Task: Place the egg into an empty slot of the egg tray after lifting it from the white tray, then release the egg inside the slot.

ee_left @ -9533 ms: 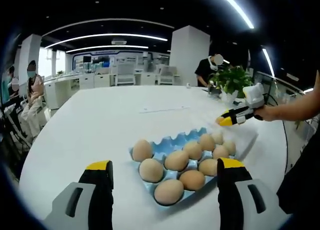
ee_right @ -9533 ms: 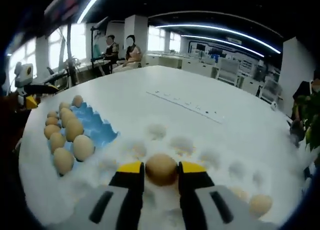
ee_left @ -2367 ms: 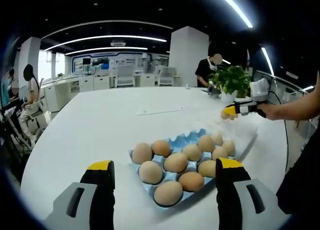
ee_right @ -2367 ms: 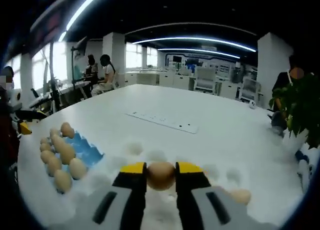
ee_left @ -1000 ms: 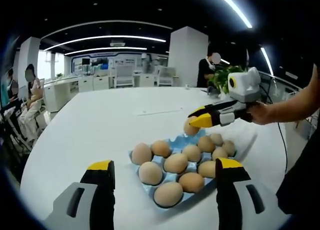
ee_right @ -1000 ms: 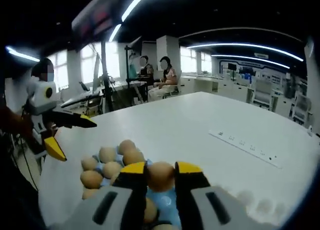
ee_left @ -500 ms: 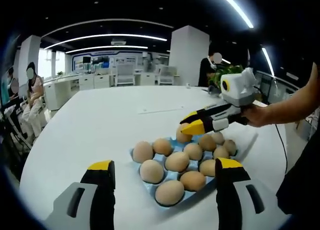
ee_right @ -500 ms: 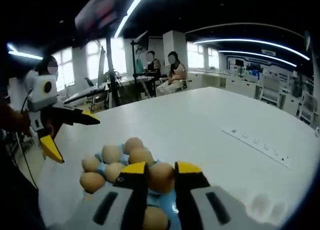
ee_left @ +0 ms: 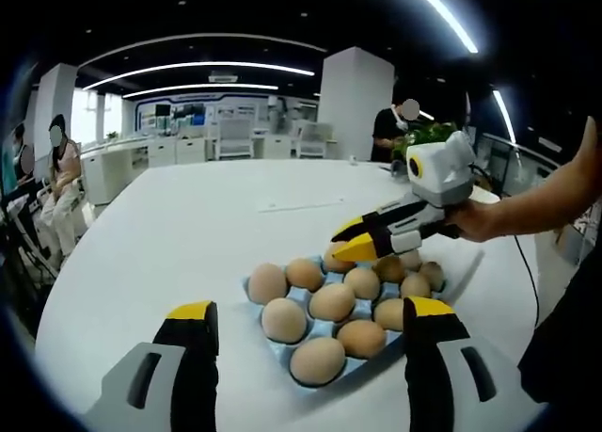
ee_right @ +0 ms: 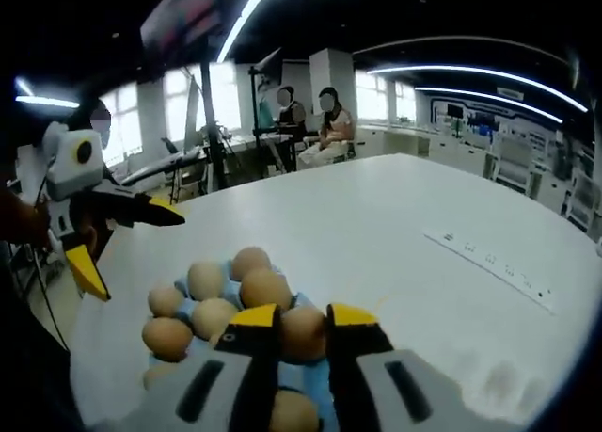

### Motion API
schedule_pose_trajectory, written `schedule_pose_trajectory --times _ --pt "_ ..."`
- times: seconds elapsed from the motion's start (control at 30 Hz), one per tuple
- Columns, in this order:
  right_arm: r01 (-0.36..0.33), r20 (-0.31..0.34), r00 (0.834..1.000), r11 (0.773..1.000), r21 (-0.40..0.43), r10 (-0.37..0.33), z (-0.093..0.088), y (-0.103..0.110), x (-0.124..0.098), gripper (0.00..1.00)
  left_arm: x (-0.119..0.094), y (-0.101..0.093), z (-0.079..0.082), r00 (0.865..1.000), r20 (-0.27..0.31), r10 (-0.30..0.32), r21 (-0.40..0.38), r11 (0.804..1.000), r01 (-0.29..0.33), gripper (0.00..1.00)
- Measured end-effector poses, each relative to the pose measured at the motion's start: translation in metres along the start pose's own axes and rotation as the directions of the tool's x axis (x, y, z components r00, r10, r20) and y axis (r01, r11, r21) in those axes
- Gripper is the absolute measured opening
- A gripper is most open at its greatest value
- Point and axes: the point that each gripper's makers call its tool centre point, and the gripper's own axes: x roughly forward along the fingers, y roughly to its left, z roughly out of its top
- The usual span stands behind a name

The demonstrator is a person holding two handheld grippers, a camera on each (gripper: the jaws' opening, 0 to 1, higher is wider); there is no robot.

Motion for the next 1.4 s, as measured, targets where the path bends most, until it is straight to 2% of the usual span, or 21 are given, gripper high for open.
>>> schedule_pose_trajectory --times 0.6,0.93,1.03,1.13,1.4 --pt "-0.018 0.008 1.0 1.0 0.02 0.018 0.003 0.001 -0.001 0.09 0.001 -0.003 0.002 1.0 0.004 -0.001 0.006 1.0 0.001 0.82" --pt "-0.014 0.008 1.0 1.0 0.007 0.014 0.002 0.002 -0.003 0.09 -0.001 -0.004 0.003 1.0 0.007 -0.002 0.012 1.0 0.002 0.82" --pt "0.0 0.018 1.0 1.0 -0.022 0.0 0.004 0.0 -0.004 0.1 -0.002 -0.005 0.004 1.0 0.01 -0.002 0.015 1.0 0.002 0.82" --pt "0.001 0.048 0.999 1.0 0.001 -0.001 0.008 -0.001 -0.009 0.12 -0.002 -0.006 0.004 1.0 0.012 -0.004 0.014 1.0 0.004 0.82" --pt "0.069 0.051 0.996 0.997 0.046 -0.071 -0.002 -0.022 -0.035 0.13 -0.002 -0.008 0.005 1.0 0.014 -0.009 0.018 1.0 0.009 0.82"
